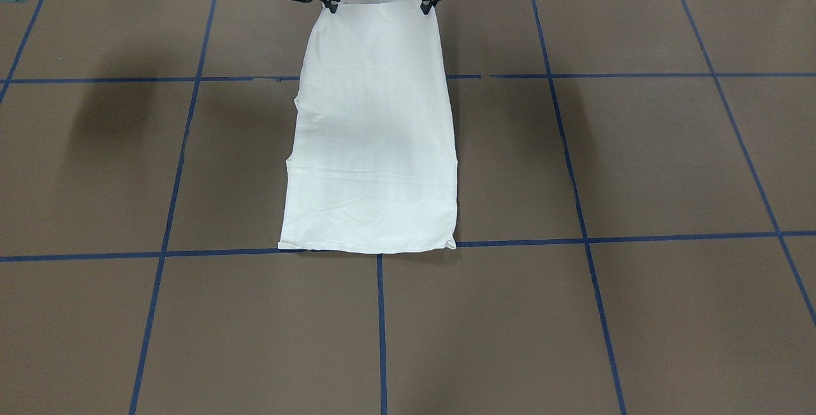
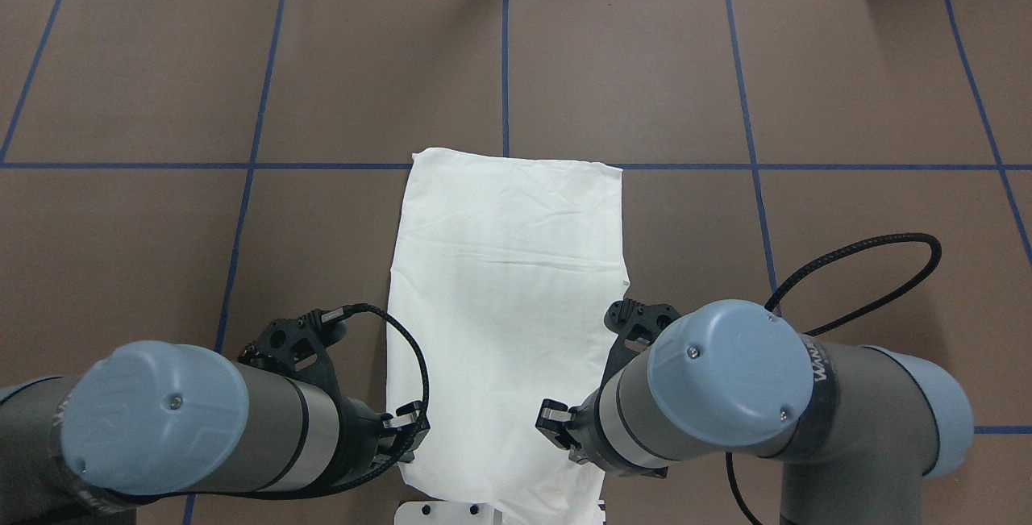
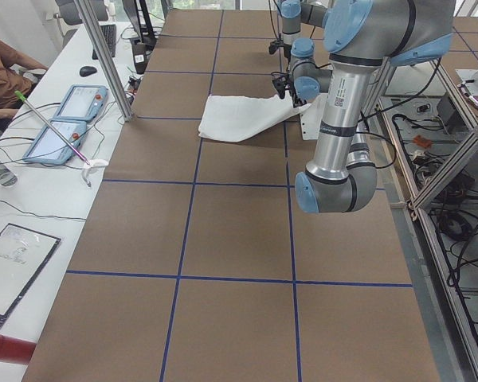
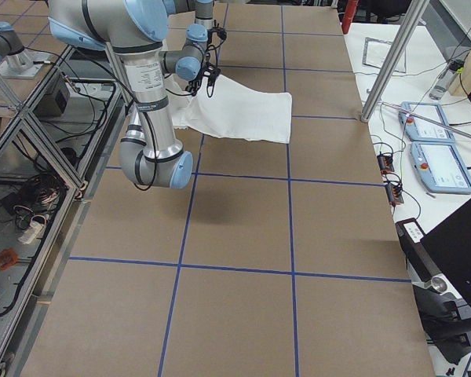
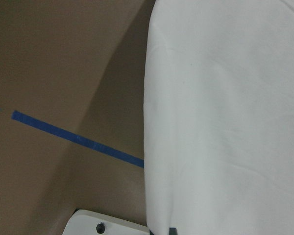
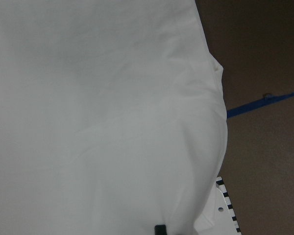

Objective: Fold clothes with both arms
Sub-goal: 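Lift the near edge with both grippers and carry it away from the robot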

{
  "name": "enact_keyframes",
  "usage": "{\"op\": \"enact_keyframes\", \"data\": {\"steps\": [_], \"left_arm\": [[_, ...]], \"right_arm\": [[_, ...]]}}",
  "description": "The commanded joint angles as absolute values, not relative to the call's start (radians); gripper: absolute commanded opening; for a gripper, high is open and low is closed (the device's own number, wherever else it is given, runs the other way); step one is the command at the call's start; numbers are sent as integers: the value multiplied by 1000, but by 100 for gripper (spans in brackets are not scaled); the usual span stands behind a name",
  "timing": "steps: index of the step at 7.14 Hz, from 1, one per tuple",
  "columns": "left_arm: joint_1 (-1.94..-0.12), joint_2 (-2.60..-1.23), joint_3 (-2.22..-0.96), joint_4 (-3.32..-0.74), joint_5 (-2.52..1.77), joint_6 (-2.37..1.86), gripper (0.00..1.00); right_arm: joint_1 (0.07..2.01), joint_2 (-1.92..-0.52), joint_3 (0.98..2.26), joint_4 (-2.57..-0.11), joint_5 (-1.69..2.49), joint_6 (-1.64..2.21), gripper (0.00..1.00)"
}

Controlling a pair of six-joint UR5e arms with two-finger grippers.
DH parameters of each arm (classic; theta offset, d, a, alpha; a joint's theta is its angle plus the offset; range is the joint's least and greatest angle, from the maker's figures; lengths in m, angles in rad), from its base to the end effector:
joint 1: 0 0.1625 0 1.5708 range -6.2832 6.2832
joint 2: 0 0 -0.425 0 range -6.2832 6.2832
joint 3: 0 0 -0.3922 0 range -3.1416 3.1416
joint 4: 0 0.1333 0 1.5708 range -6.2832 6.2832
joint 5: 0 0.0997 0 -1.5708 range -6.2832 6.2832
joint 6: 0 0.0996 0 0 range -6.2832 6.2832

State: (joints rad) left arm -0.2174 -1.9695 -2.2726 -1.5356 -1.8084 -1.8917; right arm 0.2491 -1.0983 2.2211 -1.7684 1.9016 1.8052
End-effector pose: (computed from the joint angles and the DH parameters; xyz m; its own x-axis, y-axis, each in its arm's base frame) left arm 0.4408 -0.2099 0.1642 0.4460 -0.4125 -0.7943 0.1572 0.9098 -0.3841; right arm -0.4583 -0.2207 0.1645 0.5714 0.3720 0.7315 -0.1177 0.9193 -0.3756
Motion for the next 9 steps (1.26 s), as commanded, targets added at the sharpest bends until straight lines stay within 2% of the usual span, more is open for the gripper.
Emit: {"op": "enact_keyframes", "data": {"steps": [1, 3, 5, 9], "left_arm": [[-305, -2020, -2263, -1542, -1816, -1881, 0], [-421, -2028, -2226, -1580, -1819, -1836, 0], [-507, -2086, -2062, -1670, -1819, -1830, 0], [-618, -2121, -1866, -1857, -1876, -1806, 0]], "right_arm": [[343, -1077, 2217, -1763, 1907, 1758, 0], [414, -1042, 2174, -1761, 1901, 1686, 0], [487, -961, 2055, -1759, 1902, 1645, 0], [615, -882, 1817, -1709, 1955, 1572, 0]]}}
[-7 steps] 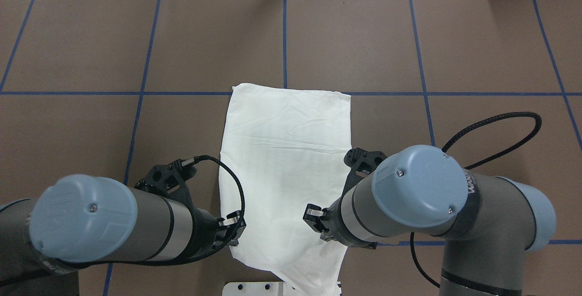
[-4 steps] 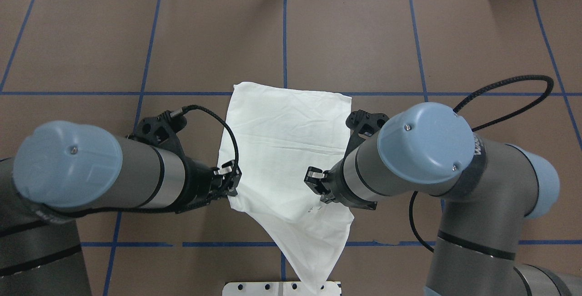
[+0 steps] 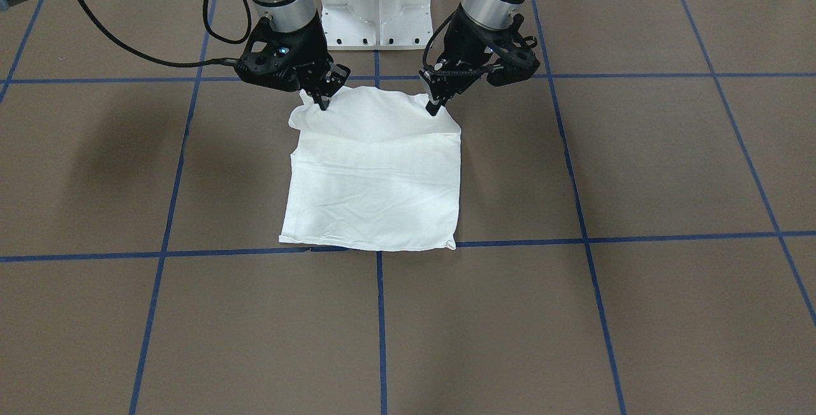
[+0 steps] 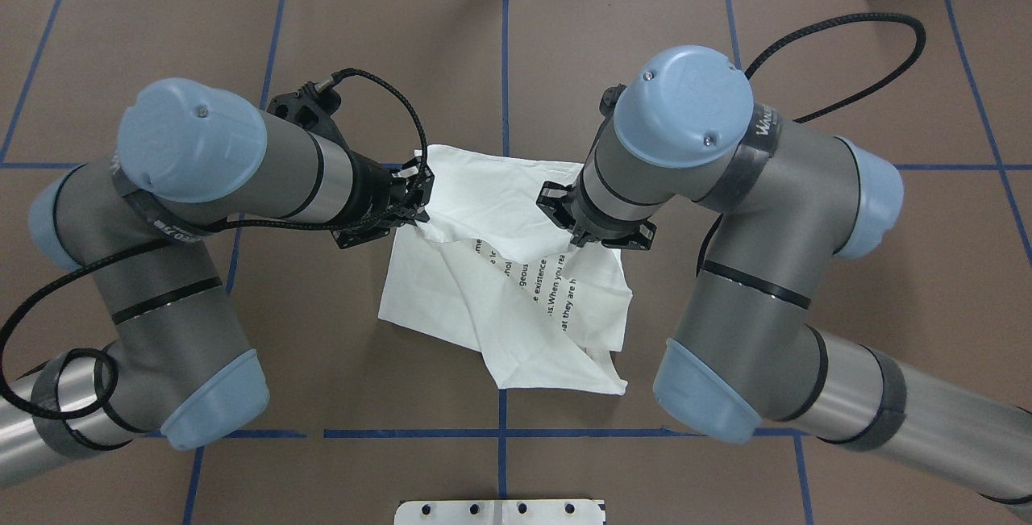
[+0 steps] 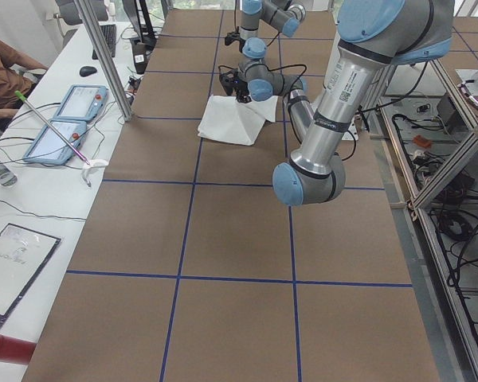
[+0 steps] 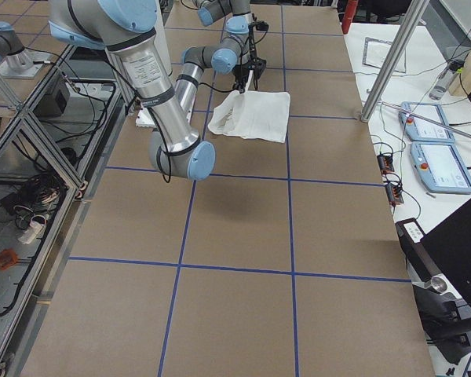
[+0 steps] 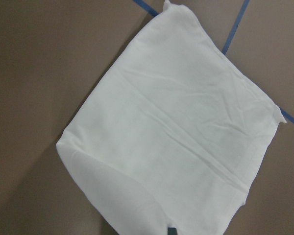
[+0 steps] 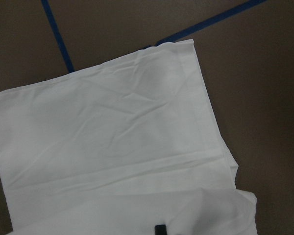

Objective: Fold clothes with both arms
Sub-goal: 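Lay the near edge onto the far end and open both grippers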

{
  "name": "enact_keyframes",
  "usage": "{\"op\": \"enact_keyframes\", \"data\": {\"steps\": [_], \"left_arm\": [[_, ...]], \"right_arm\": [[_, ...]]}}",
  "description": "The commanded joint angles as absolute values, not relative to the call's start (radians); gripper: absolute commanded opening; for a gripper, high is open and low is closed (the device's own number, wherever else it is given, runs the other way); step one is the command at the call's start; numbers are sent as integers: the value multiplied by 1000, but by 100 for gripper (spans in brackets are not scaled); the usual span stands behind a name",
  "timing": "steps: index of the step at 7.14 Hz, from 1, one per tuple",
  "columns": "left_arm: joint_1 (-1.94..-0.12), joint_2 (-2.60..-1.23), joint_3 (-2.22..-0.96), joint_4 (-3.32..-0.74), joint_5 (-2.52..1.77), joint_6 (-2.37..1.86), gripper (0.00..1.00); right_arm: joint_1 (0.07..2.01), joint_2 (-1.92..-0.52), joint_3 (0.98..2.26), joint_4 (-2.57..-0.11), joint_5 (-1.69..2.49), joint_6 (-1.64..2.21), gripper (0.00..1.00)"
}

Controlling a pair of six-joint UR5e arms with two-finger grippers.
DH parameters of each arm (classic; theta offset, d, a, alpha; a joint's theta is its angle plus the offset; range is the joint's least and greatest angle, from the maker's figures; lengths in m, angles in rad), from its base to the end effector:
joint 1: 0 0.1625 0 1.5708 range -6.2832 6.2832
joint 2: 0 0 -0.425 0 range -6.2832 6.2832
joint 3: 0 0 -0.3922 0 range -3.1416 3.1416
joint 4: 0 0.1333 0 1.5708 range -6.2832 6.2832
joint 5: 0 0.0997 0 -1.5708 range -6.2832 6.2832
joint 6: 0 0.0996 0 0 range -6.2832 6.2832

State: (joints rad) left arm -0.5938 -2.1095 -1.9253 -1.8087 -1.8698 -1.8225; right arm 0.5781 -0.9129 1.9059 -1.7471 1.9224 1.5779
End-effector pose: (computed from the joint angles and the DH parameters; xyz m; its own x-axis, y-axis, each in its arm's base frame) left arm 0.4329 -0.4177 0.1720 0.2635 -0.4651 -0.8451 0.3917 0.8522 -0.3468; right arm -0.4572 -0.4165 0.1616 0.5712 0.3807 0.7272 -0.3068 0.9208 -0.2410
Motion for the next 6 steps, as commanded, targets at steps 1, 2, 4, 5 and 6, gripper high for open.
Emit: {"op": "enact_keyframes", "data": {"steps": [1, 2, 4, 5, 6], "left_arm": [[-626, -2131, -1832, -1887, -1876, -1804, 0], [-633, -2138, -1800, -1919, -1876, -1804, 0], [-643, -2181, -1699, -1977, -1875, -1805, 0], [-661, -2183, -1672, -2002, -1875, -1804, 0], [-675, -2187, -1655, -2006, -1875, -1804, 0]], "right_arm": [[629, -877, 1772, -1630, 1965, 1578, 0], [637, -867, 1728, -1596, 1971, 1577, 0], [658, -845, 1681, -1591, 1980, 1577, 0], [669, -839, 1652, -1588, 1980, 1571, 0], [675, -819, 1620, -1588, 1980, 1574, 0]]}}
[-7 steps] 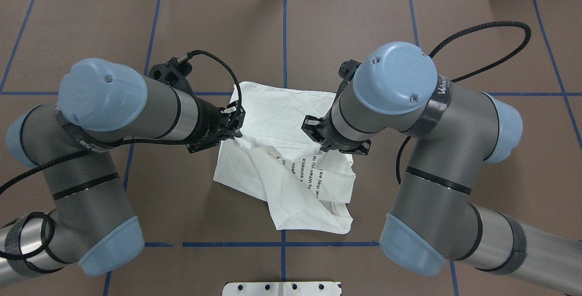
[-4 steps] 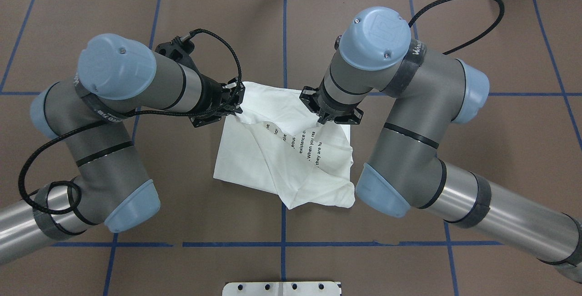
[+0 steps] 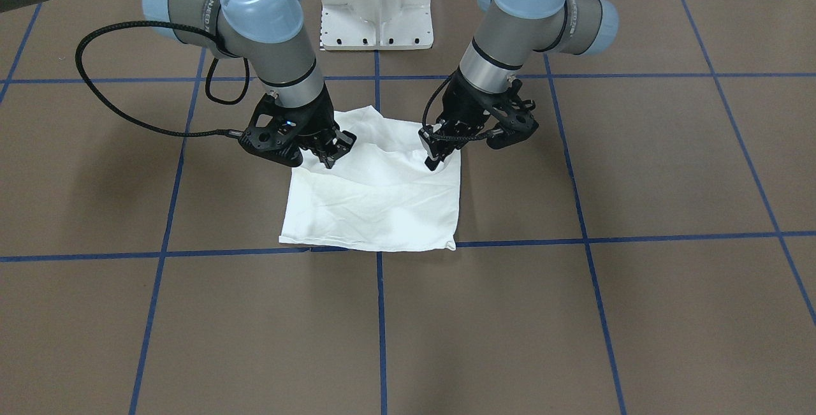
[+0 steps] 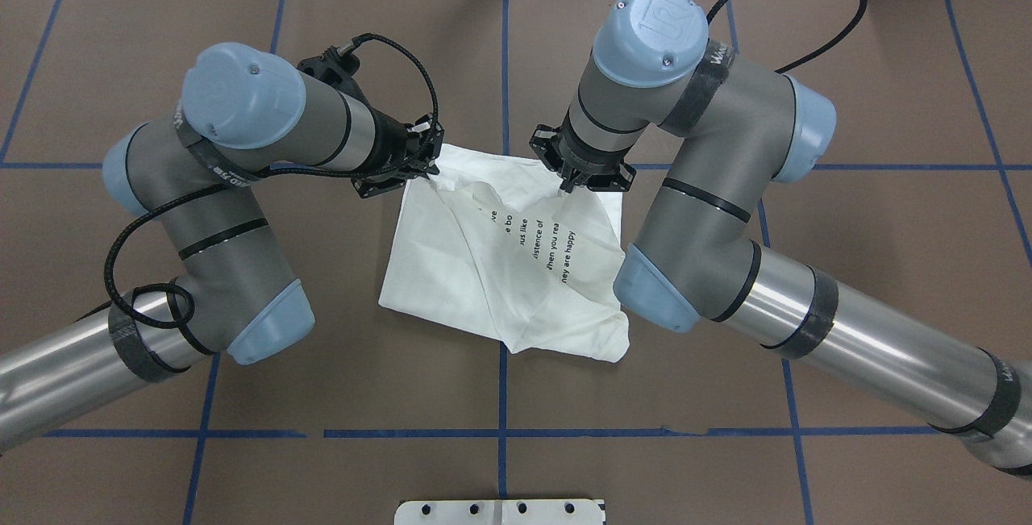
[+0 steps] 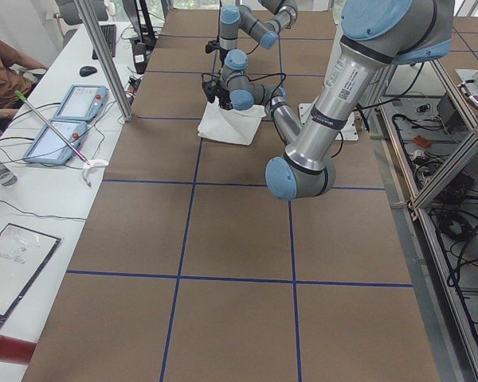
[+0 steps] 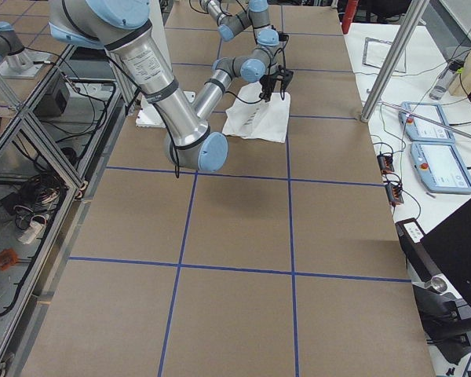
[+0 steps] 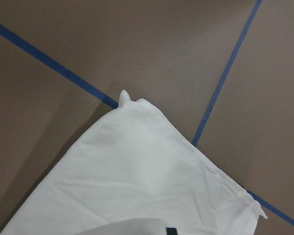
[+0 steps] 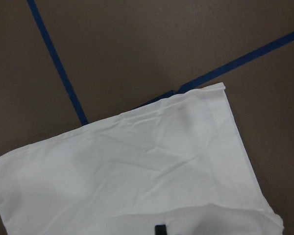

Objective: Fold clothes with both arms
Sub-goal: 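Lay the near edge onto the far end and open both grippers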

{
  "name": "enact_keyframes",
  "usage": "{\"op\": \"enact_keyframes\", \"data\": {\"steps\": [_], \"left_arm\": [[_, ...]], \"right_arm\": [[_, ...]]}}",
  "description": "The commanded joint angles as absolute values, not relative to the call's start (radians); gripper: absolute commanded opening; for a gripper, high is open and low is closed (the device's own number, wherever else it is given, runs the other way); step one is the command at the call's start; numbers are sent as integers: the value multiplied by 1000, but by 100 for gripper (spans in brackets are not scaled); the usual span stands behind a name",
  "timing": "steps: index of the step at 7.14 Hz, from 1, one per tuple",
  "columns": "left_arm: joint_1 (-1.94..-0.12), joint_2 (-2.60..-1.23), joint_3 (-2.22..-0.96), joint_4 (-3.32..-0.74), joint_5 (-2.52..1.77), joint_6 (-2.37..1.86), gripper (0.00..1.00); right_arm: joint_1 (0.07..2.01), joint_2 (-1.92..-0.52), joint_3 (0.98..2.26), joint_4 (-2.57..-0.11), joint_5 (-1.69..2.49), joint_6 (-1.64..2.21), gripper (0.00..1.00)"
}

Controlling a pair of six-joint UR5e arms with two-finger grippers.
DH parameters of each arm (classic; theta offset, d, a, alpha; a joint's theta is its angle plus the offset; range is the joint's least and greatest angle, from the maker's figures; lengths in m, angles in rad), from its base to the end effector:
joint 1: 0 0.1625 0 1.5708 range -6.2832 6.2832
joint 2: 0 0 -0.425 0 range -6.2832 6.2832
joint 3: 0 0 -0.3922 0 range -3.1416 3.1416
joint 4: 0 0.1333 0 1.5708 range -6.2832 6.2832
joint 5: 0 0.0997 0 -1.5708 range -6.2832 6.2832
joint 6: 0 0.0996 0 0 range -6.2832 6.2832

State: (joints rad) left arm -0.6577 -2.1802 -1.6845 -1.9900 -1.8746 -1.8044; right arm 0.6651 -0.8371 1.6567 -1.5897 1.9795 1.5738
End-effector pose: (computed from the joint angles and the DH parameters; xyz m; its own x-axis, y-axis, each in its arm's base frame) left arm 0.4632 -0.4885 0.2003 0.2347 -0.4604 -0.8561 0.4341 0.8377 -0.3315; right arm -0.4830 -0.4979 0.1836 0.5468 0.4323 0.7170 -0.3435 0.8968 -0.2788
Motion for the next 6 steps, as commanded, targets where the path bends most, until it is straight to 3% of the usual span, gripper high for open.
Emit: {"op": "enact_keyframes", "data": {"steps": [1, 4, 5, 6], "left_arm": [[-689, -2201, -1641, -2006, -1876, -1799, 0], [-704, -2240, -1589, -2019, -1875, -1790, 0], [-722, -2246, -1588, -2019, -1875, -1814, 35], [-726, -2247, -1585, -2019, -1875, -1813, 99]], "right_arm": [[684, -807, 1599, -1588, 1989, 1571, 0], [698, -775, 1556, -1576, 2005, 1572, 0], [701, -775, 1531, -1542, 2005, 1571, 99], [709, -779, 1522, -1525, 2009, 1569, 100]]}}
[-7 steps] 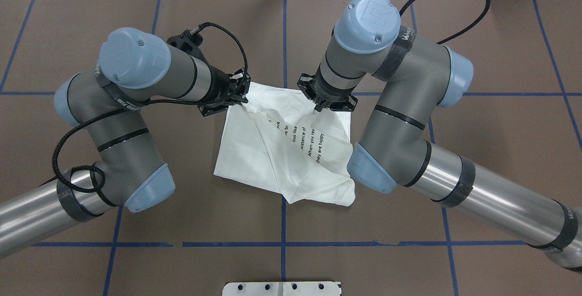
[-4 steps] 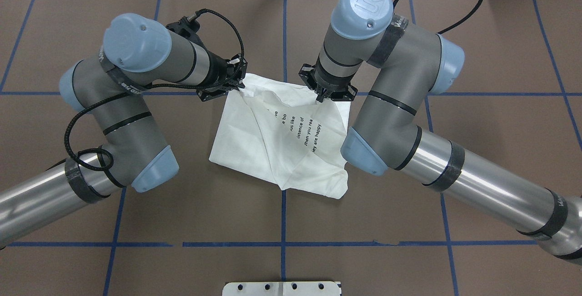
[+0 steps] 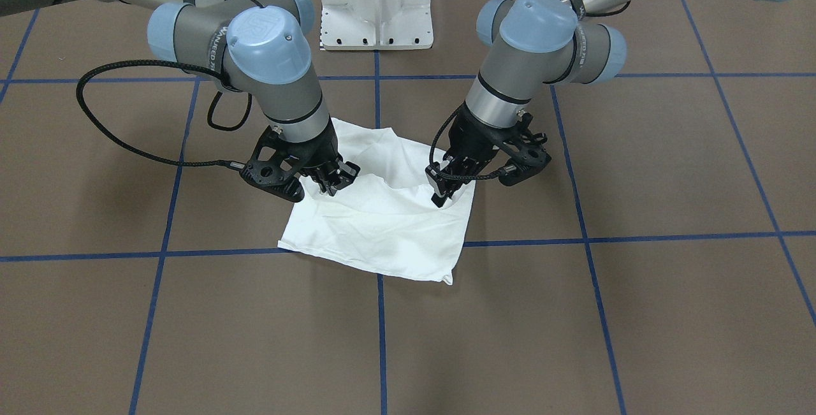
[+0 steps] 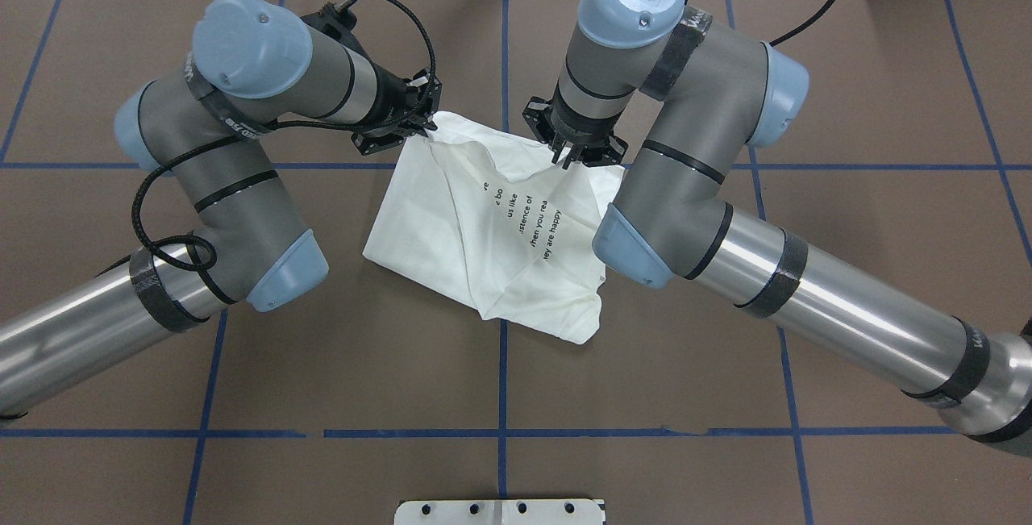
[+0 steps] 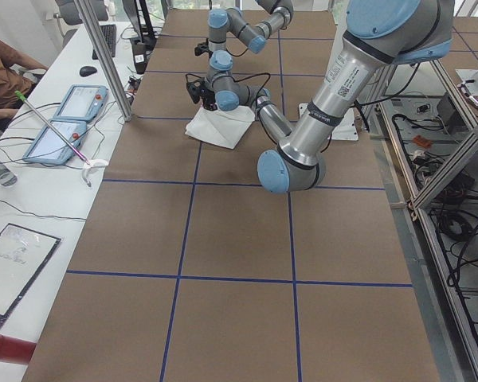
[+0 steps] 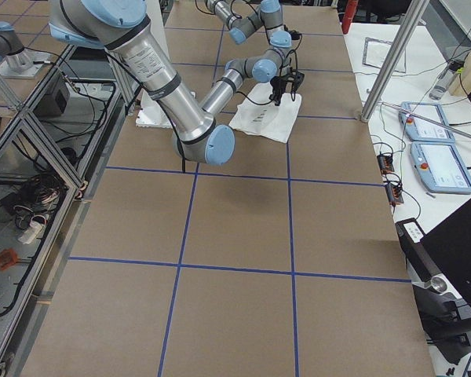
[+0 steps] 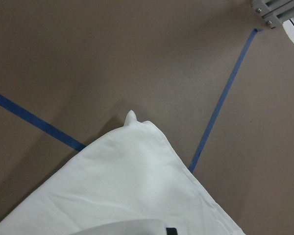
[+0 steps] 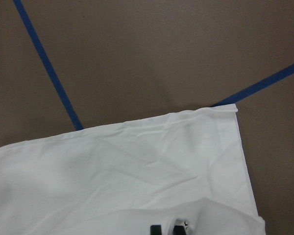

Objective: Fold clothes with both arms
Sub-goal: 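Lay the near edge onto the far end and open both grippers, then press the folded shirt flat with the right gripper while the left gripper withdraws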

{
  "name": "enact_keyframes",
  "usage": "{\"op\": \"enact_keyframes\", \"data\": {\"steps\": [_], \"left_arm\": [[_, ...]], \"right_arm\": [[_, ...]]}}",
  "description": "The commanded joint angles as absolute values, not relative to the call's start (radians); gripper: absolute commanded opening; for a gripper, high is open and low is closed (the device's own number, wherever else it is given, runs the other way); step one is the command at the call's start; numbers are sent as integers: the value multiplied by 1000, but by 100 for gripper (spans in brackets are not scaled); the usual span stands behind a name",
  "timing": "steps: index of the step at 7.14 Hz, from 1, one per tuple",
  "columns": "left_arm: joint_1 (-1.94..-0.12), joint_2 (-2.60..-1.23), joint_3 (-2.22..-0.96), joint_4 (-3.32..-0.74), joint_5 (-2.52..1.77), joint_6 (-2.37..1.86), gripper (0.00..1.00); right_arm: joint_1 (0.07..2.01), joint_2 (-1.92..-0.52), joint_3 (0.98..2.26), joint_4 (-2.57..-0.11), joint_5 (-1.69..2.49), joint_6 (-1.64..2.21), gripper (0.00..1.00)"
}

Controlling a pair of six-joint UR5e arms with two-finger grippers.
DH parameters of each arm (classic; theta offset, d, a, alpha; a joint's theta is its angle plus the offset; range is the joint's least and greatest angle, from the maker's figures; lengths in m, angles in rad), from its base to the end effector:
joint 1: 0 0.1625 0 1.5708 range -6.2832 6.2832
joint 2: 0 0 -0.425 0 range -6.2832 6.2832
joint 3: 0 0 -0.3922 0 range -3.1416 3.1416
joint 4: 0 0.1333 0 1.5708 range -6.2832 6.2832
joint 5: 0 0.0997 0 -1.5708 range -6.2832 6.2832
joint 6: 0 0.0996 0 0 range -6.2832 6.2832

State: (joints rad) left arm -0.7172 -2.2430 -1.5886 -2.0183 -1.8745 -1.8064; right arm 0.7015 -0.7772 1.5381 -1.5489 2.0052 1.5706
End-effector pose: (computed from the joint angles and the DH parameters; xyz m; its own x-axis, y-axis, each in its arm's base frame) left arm 0.4559 -0.5350 0.1948 0.2090 -0.4779 -0.8532 0.4848 0.8083 -0.3339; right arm -0.4921 -0.5354 0.1838 0.5416 0.4573 0.7053 -0.3586 0.8846 -0.2982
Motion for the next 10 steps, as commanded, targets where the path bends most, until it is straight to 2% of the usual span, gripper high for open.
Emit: {"op": "enact_keyframes", "data": {"steps": [1, 4, 5, 6, 8, 10], "left_arm": [[-736, -2246, -1585, -2017, -1875, -1806, 100], [-747, -2240, -1578, -2007, -1900, -1777, 100], [-774, -2217, -1594, -2003, -1966, -1732, 100], [-791, -2141, -1665, -2000, -1989, -1665, 100], [-799, -1980, -1831, -1953, -1990, -1513, 100], [-804, -1910, -1942, -1849, -1990, -1436, 100]], "right_arm": [[728, -781, 1514, -1523, 2034, 1553, 100], [727, -790, 1535, -1523, 2037, 1543, 100], [660, -825, 1634, -1526, 2002, 1495, 100], [561, -833, 1702, -1535, 1882, 1462, 100], [377, -824, 1701, -1536, 1592, 1335, 100], [299, -821, 1692, -1534, 1461, 1115, 96]]}}
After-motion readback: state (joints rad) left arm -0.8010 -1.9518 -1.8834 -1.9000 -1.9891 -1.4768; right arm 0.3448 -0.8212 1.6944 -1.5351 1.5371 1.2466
